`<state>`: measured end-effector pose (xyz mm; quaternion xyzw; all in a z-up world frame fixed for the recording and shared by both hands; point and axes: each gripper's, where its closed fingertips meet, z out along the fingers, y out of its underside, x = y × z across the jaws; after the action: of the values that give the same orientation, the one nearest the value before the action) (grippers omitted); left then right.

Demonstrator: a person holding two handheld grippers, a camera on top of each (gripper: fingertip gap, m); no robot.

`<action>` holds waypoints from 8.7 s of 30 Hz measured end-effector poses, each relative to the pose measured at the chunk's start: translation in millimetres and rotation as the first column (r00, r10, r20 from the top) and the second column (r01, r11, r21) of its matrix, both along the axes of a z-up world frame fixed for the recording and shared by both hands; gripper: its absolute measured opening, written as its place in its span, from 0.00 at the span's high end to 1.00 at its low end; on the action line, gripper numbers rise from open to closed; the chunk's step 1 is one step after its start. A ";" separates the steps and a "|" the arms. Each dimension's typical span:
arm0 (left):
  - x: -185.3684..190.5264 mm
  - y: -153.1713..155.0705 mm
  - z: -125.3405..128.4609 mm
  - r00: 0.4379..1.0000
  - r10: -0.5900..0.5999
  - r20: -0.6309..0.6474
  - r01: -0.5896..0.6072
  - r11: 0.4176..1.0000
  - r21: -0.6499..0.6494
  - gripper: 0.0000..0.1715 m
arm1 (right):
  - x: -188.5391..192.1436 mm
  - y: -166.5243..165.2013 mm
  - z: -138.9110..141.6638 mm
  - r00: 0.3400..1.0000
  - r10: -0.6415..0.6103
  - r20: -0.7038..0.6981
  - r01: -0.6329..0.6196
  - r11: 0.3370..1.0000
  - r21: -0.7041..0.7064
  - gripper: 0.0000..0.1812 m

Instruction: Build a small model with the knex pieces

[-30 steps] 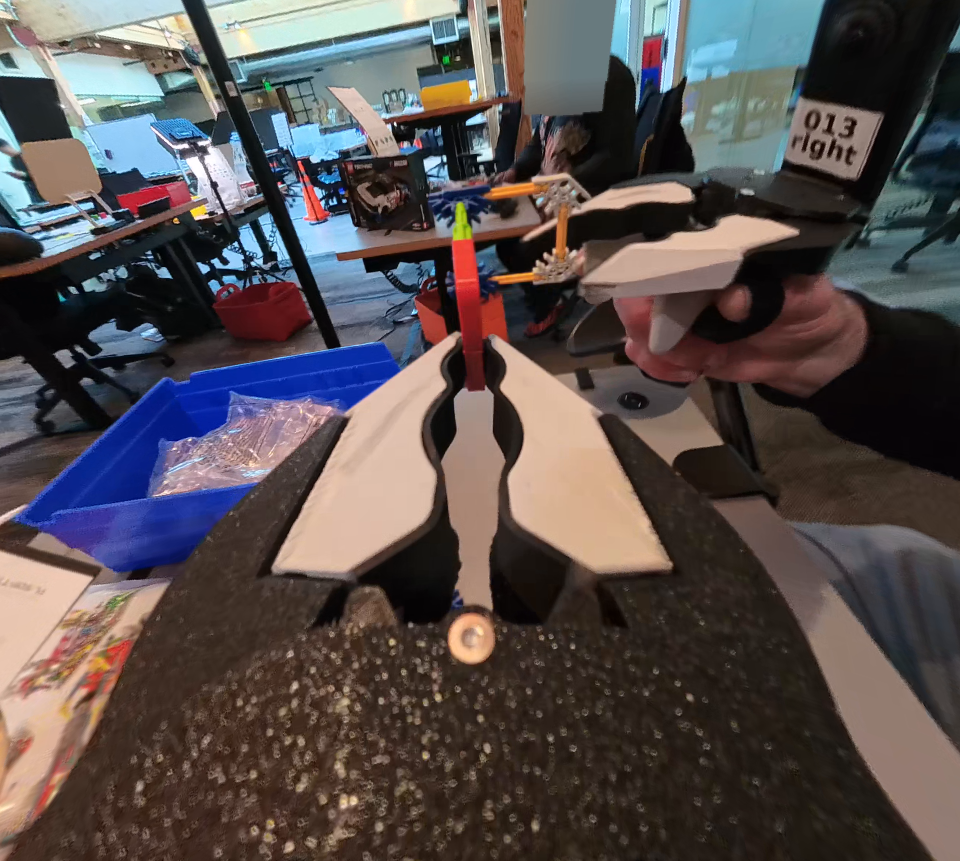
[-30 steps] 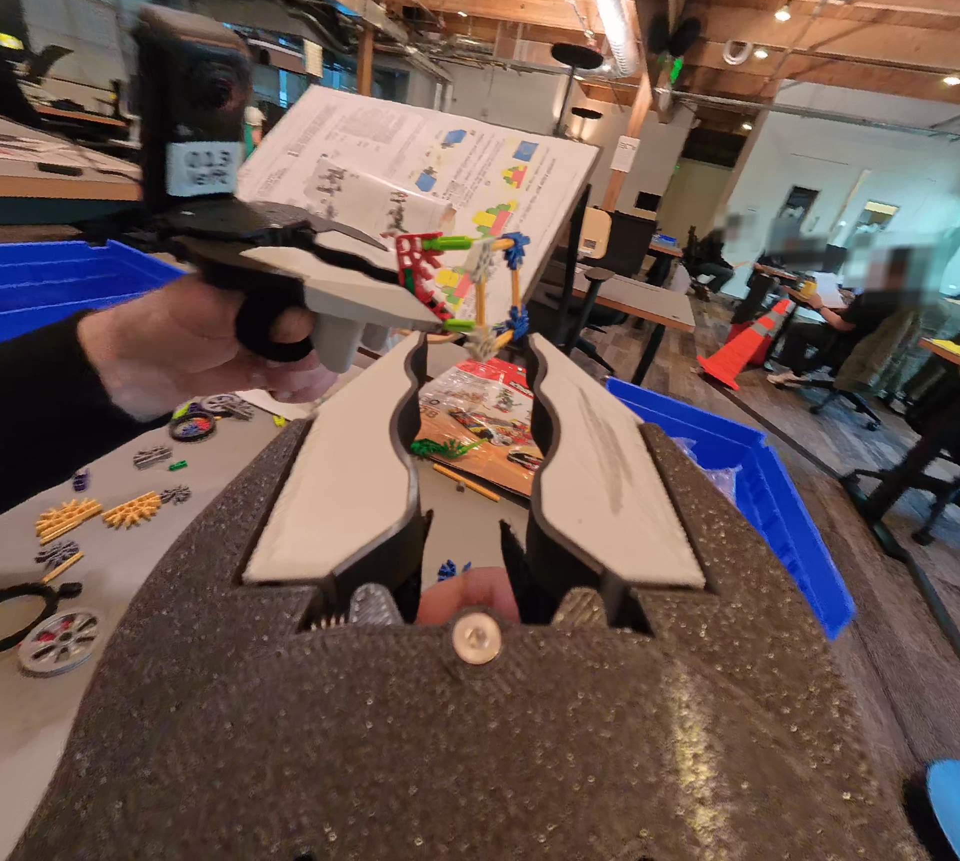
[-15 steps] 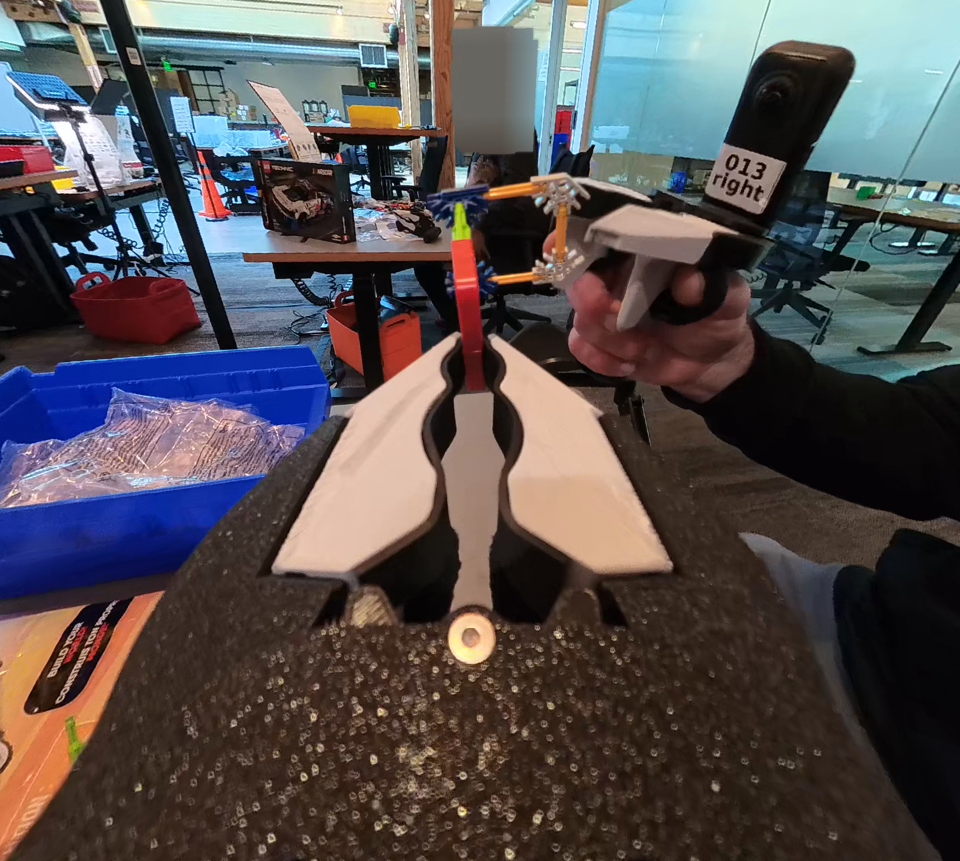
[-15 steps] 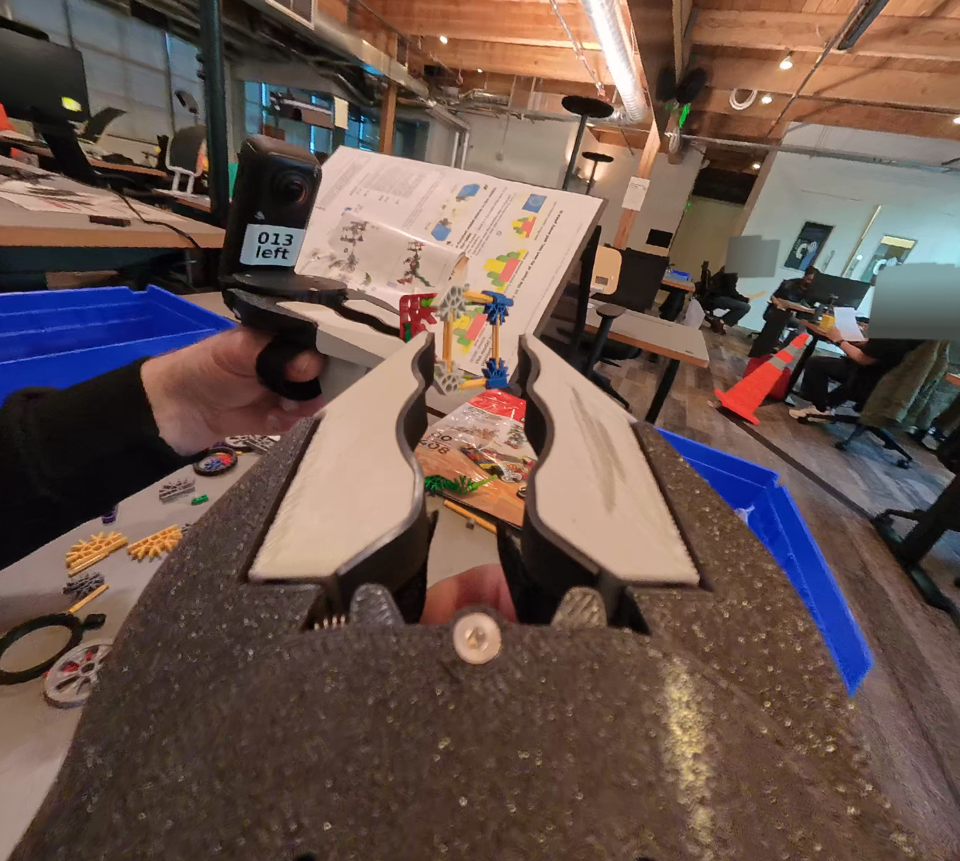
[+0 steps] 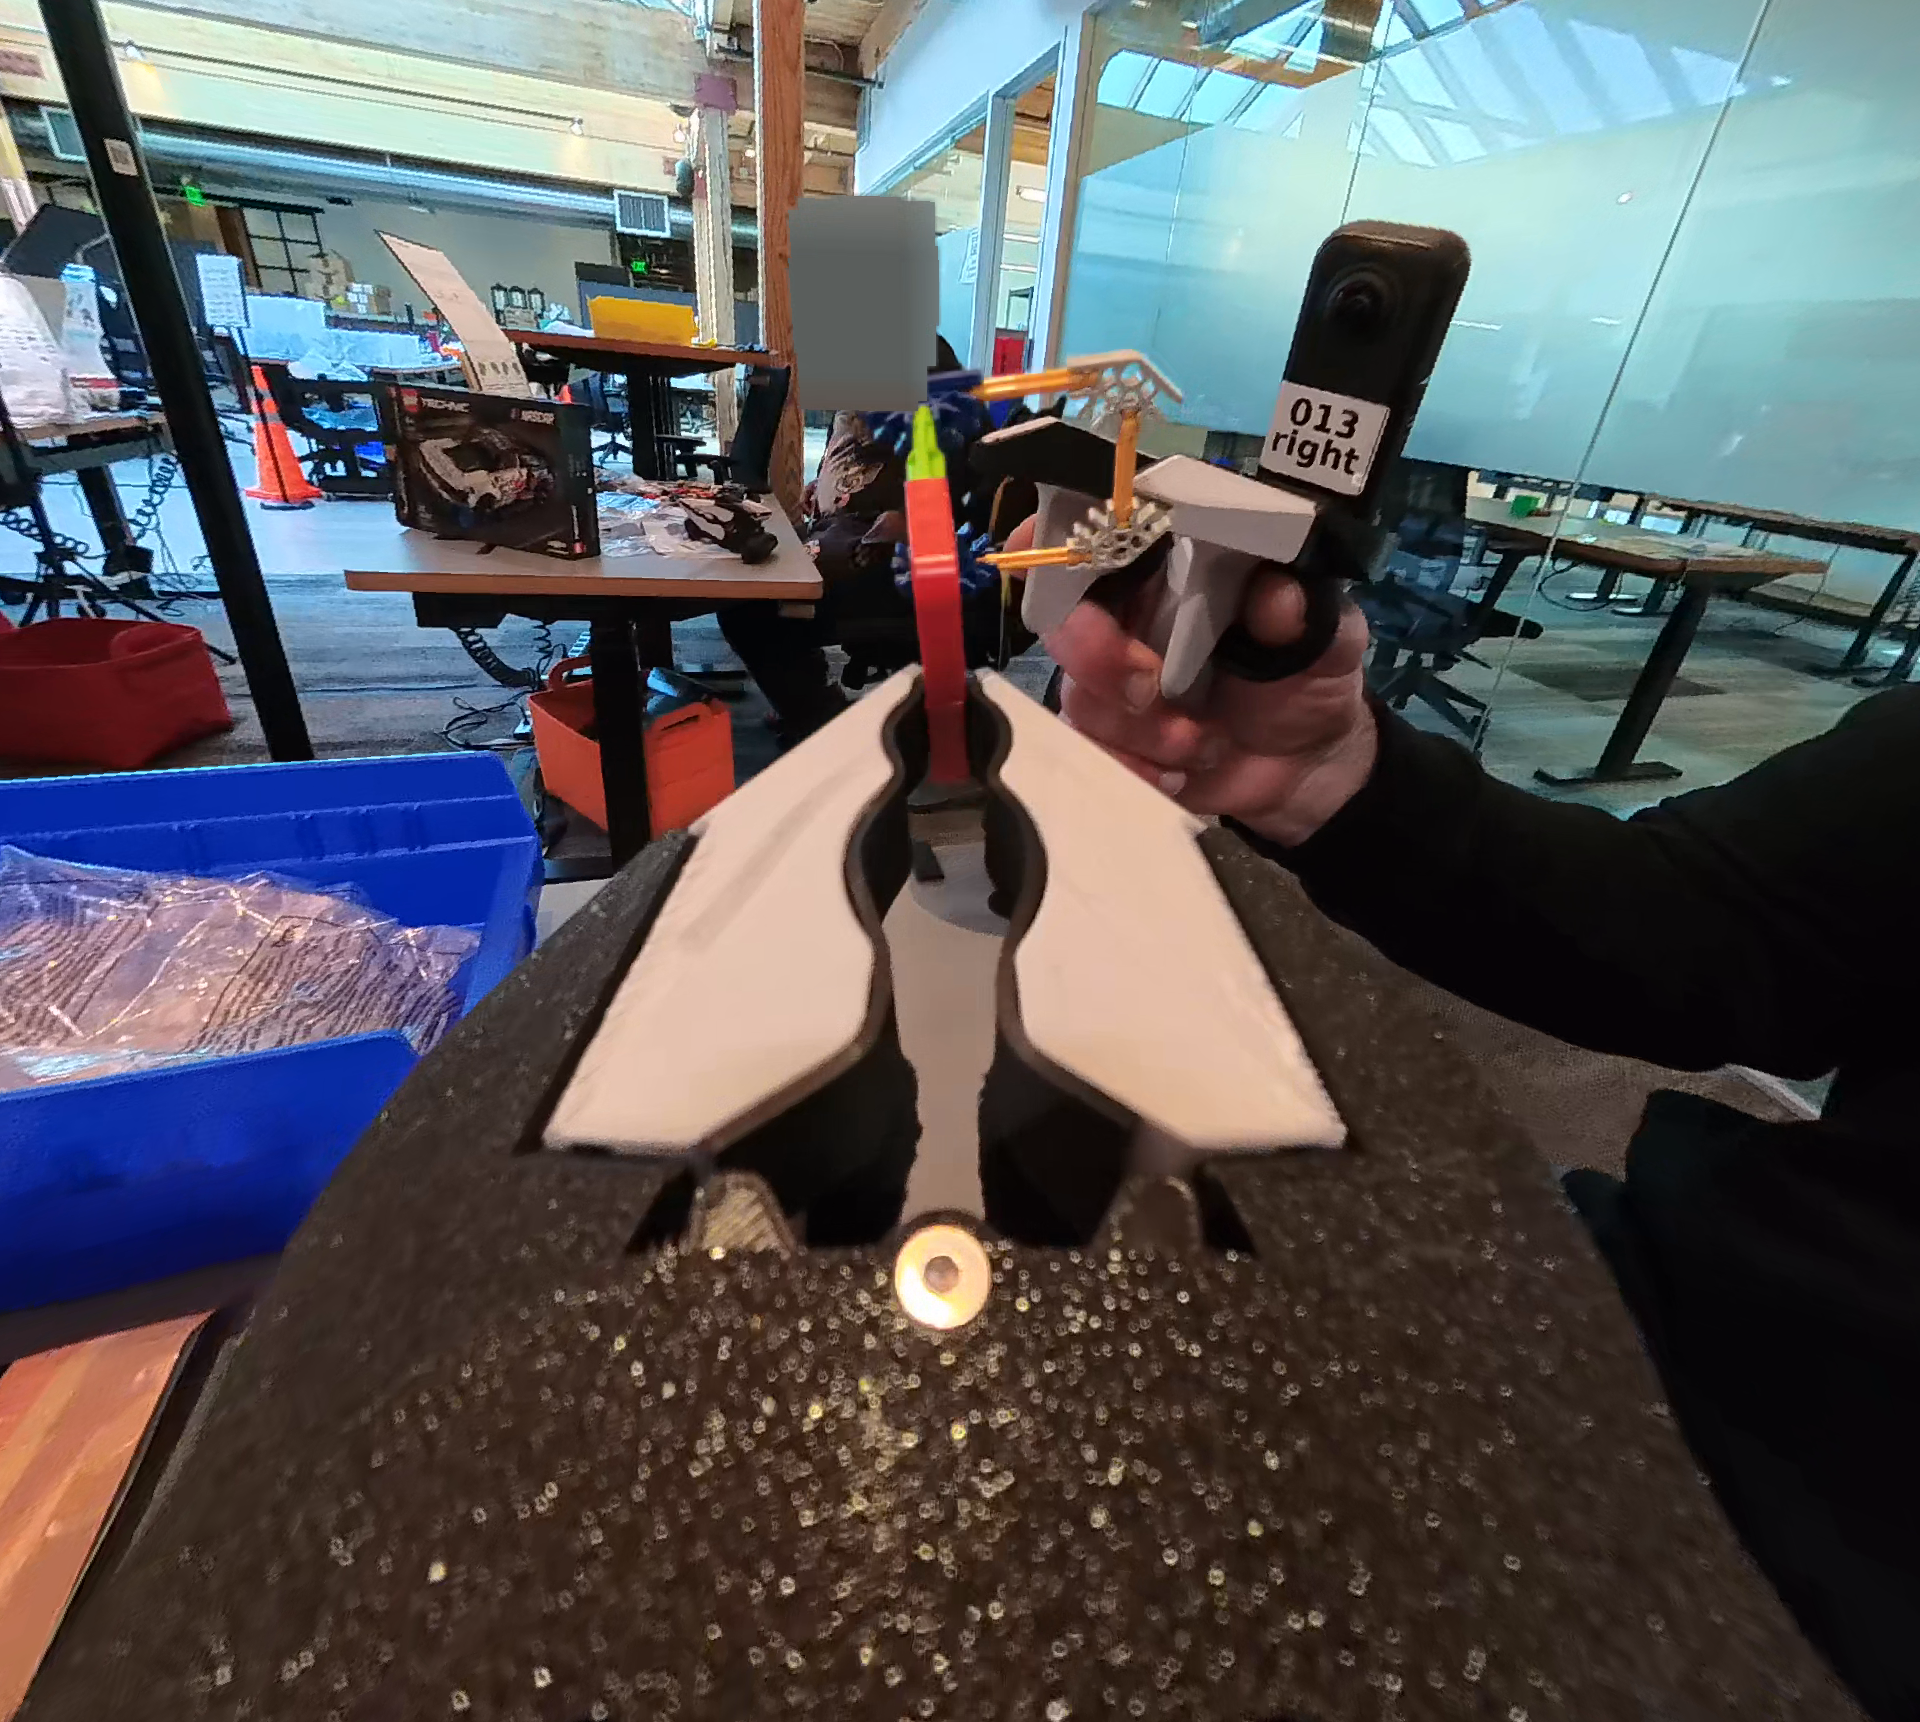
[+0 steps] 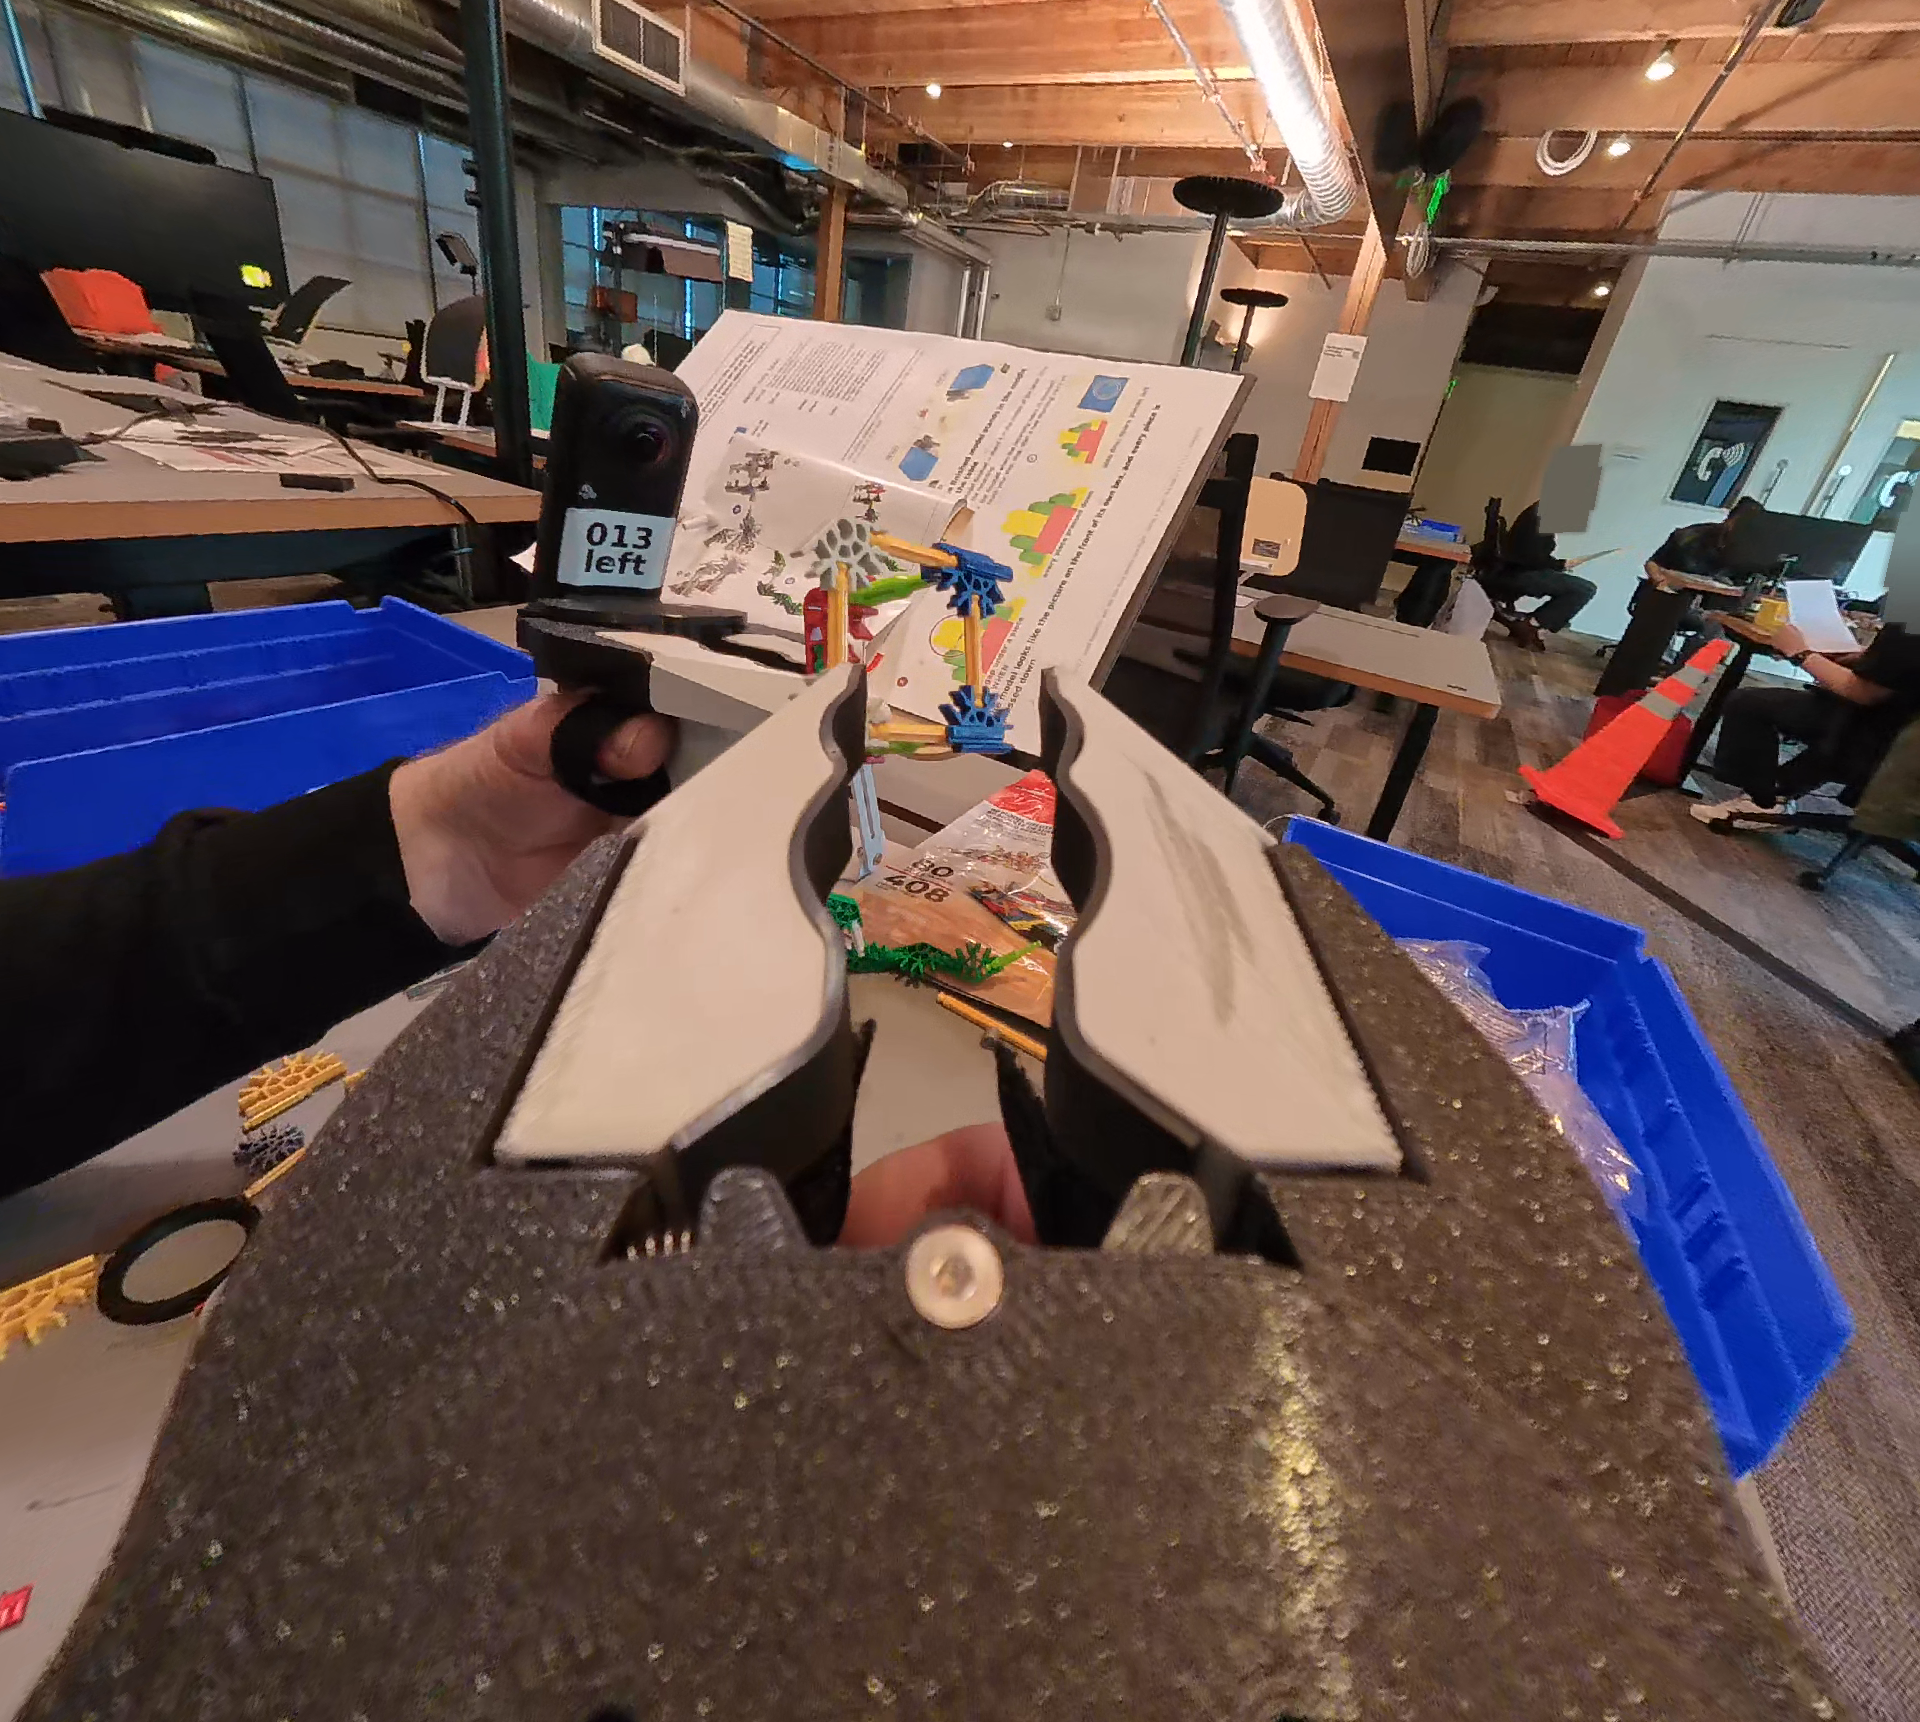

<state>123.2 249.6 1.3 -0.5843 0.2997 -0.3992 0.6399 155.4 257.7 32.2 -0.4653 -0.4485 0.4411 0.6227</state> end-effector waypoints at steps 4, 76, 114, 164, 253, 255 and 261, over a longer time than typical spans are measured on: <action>-1.4 -0.5 4.0 0.999 -0.017 0.050 0.018 1.000 -0.010 0.98 | 0.5 0.4 -0.3 1.000 0.001 0.000 -0.001 1.000 0.007 0.81; 11.9 25.8 4.6 0.980 0.055 0.193 -0.018 0.982 -0.188 1.00 | 13.6 -21.1 -26.4 0.898 0.159 0.411 -0.314 0.886 0.342 0.83; 27.2 -1.2 12.3 0.972 0.141 -0.186 -0.120 0.986 0.118 0.99 | 11.2 -11.8 -12.0 0.851 0.462 0.250 -0.410 0.882 -0.232 0.93; 48.2 -19.7 3.6 0.920 0.150 -0.362 -0.047 0.959 0.279 0.99 | 5.2 -34.8 -13.0 0.775 0.499 0.387 -0.445 0.867 -0.225 0.97; 37.5 -10.7 9.8 0.985 0.031 -0.167 -0.023 0.999 0.047 0.98 | -9.6 -24.2 -8.0 0.860 0.376 0.345 -0.338 0.926 -0.168 0.93; 38.2 -11.2 9.6 0.985 0.028 -0.170 -0.020 0.999 0.047 0.98 | -10.0 -23.1 -7.5 0.867 0.353 0.352 -0.325 0.936 -0.137 0.97; 40.3 -10.6 12.9 0.989 0.030 -0.146 -0.024 0.999 0.041 0.98 | -8.2 -24.6 -4.2 0.883 0.261 0.389 -0.286 0.958 0.006 0.97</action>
<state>163.5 239.0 14.2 -0.6033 0.3457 -0.3405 0.6329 147.2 233.1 28.0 -0.4546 -0.6366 0.4104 0.4687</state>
